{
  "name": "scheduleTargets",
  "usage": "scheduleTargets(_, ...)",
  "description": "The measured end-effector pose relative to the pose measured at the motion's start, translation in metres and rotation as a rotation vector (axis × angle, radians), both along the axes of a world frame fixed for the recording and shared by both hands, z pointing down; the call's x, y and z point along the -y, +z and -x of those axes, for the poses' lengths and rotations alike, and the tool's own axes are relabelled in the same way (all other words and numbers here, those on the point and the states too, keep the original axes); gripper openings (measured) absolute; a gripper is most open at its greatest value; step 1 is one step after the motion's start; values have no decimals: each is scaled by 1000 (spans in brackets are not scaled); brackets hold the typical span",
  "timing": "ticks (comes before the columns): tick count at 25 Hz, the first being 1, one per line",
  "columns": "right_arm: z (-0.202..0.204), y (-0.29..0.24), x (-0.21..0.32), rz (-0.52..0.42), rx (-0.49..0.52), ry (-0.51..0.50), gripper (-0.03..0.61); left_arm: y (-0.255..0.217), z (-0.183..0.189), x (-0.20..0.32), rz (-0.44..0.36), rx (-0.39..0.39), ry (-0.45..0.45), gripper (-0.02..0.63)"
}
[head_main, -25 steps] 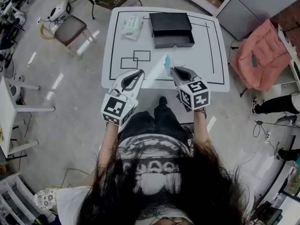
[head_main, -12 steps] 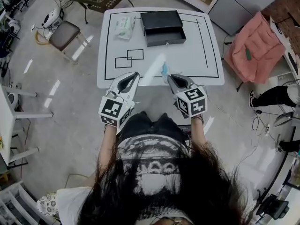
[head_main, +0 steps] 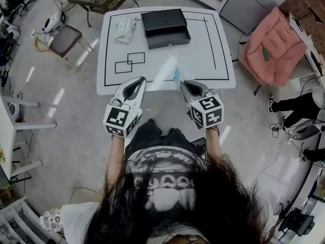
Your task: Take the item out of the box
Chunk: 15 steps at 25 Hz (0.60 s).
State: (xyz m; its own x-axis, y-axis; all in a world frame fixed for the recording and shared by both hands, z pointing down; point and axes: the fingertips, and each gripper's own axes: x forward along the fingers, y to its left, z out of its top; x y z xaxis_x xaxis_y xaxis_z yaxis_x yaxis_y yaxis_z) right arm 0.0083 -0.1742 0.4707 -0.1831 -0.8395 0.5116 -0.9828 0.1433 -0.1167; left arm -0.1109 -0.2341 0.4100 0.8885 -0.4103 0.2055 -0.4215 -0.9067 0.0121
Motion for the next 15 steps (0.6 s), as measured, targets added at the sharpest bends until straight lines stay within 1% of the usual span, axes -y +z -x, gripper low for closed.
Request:
scheduleTargets(10, -40, 1, -36, -18, 21, 5, 14, 4, -37, -39, -6, 25, -11, 0)
scheduleTargets(15, -54, 2, -48, -25, 30, 1, 14, 5, -52, -54, -9, 35, -8, 0)
